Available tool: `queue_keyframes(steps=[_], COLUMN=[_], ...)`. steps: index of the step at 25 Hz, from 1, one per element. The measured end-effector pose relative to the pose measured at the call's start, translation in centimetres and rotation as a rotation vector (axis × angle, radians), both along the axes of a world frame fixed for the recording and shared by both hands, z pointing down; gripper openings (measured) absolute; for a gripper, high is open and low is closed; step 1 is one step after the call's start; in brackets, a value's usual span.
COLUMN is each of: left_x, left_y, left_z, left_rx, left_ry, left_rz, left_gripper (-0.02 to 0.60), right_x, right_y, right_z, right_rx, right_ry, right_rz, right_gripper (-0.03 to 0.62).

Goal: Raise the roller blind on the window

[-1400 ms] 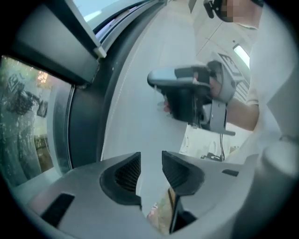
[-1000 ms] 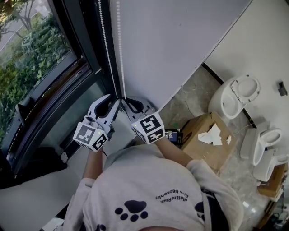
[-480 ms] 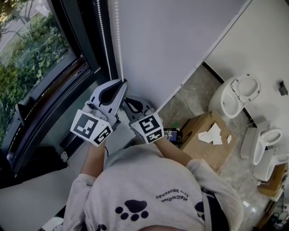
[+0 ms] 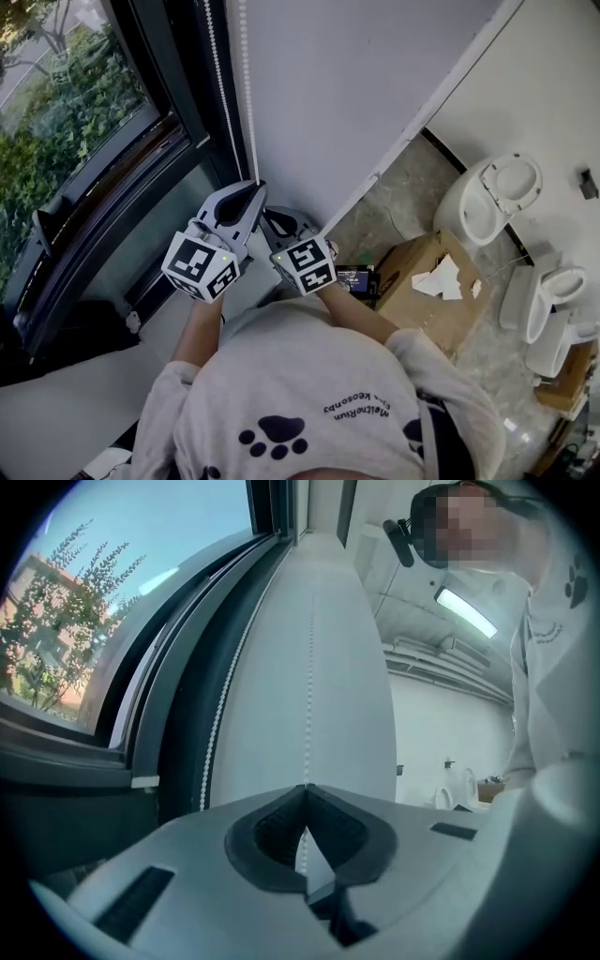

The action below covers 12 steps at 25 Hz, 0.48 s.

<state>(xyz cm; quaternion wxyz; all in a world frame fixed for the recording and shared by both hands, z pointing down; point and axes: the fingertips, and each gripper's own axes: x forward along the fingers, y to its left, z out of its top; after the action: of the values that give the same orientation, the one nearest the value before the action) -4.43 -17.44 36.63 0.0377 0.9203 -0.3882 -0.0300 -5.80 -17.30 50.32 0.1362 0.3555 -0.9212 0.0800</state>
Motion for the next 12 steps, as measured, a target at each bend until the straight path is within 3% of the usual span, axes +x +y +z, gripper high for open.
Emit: queue_keyframes(steps=[12], left_x=[-0.2], left_y=[0.0], left_z=[2.7], left_rx=[-0.053], left_ry=[-0.001], left_rz=[-0.018], left_gripper=[0.009], right_x=[0.1], right_y=[1.0], right_z=[1.6], right_rx=[0.002], right_ry=[0.011], right_rz=[-0.016], right_gripper=[0.021])
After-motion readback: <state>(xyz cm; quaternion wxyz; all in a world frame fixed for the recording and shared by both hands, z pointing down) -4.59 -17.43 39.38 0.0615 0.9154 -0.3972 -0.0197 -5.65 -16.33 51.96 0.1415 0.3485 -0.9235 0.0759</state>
